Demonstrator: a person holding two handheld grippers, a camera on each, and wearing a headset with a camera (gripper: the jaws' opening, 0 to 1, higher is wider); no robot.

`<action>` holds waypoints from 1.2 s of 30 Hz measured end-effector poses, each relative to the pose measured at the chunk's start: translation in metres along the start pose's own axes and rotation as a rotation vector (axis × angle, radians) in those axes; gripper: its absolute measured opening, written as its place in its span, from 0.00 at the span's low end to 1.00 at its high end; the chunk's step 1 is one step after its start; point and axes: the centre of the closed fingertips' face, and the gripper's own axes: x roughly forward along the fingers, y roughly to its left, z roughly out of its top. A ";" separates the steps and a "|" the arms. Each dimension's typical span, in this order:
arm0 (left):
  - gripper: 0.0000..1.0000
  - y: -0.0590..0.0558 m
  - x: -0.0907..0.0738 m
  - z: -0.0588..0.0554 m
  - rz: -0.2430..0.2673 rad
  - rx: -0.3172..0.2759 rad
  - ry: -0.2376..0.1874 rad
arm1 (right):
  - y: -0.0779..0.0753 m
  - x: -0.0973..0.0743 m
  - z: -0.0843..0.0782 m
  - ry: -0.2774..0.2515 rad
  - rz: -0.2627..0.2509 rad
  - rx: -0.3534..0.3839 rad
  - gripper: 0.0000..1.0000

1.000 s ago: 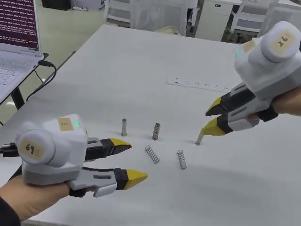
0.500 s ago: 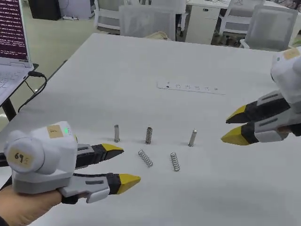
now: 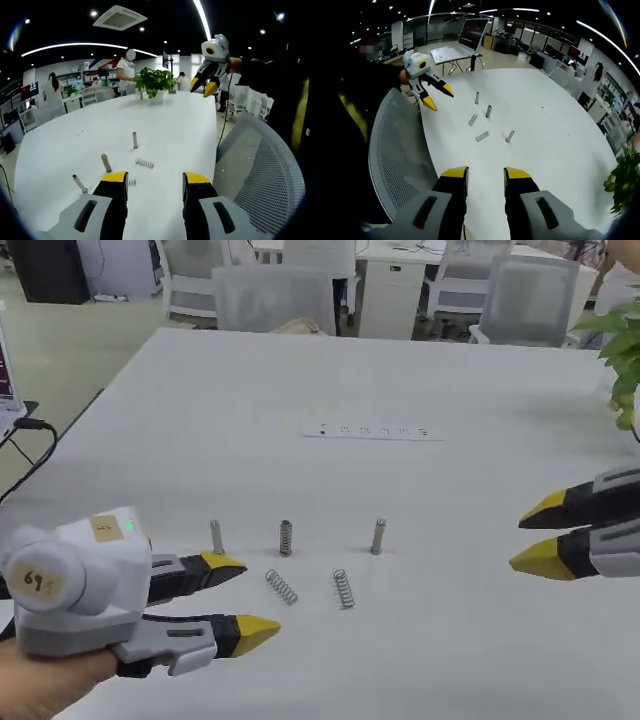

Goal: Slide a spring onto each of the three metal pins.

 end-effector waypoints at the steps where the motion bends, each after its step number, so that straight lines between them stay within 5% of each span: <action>1: 0.38 0.001 0.004 0.000 -0.011 0.012 0.008 | 0.000 -0.003 -0.004 -0.002 -0.006 0.010 0.26; 18: 0.38 0.029 0.054 -0.024 -0.109 0.071 0.119 | 0.009 -0.034 -0.048 0.003 -0.094 0.138 0.26; 36: 0.39 0.046 0.083 -0.050 -0.166 0.080 0.218 | 0.021 -0.037 -0.046 -0.017 -0.124 0.180 0.26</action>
